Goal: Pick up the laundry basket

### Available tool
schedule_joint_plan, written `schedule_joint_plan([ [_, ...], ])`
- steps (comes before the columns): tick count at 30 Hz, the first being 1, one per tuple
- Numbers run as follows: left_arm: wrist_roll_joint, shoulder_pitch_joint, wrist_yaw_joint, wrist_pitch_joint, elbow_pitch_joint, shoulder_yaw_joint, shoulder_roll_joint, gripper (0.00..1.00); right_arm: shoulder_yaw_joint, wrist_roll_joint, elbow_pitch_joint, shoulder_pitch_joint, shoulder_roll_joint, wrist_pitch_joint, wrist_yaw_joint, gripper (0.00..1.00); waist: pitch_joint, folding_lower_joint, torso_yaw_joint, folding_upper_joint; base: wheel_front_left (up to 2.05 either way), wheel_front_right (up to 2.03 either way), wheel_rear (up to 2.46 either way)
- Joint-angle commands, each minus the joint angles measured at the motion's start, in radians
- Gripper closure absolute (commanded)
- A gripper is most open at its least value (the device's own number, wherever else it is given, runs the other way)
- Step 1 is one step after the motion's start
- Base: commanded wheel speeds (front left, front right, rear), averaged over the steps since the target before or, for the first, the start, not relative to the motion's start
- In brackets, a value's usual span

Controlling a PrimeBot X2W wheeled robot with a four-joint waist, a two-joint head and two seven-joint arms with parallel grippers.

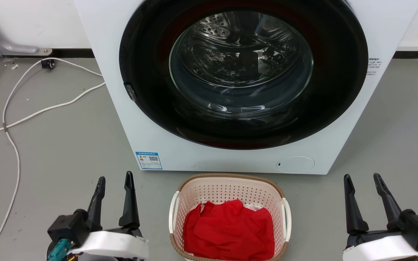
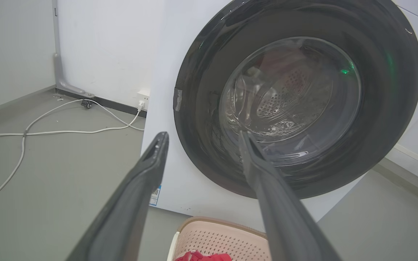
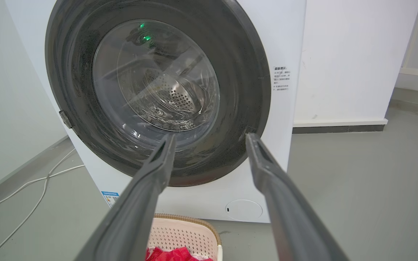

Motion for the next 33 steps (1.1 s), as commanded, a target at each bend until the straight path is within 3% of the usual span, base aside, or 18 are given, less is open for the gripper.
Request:
schedule_joint_plan([
  [1,0.026,0.007,0.002,-0.011,-0.01,-0.004,0.001,0.0,0.001,-0.027,-0.006,0.011,-0.002,-0.01,0.0,0.0,0.0,0.0,0.0,0.0,0.0,0.0,0.0],
  [23,0.185,0.032,0.012,-0.052,-0.013,-0.018,0.001,0.0,-0.004,-0.197,-0.007,0.034,-0.002,-0.05,0.0,0.0,0.003,0.0,-0.002,0.0,0.0,0.0,0.0],
  [33,0.18,0.035,0.006,-0.05,-0.004,-0.015,0.001,0.0,-0.001,-0.172,0.005,0.033,-0.002,-0.048,0.0,0.0,0.002,0.0,-0.003,0.0,0.0,0.0,0.0],
])
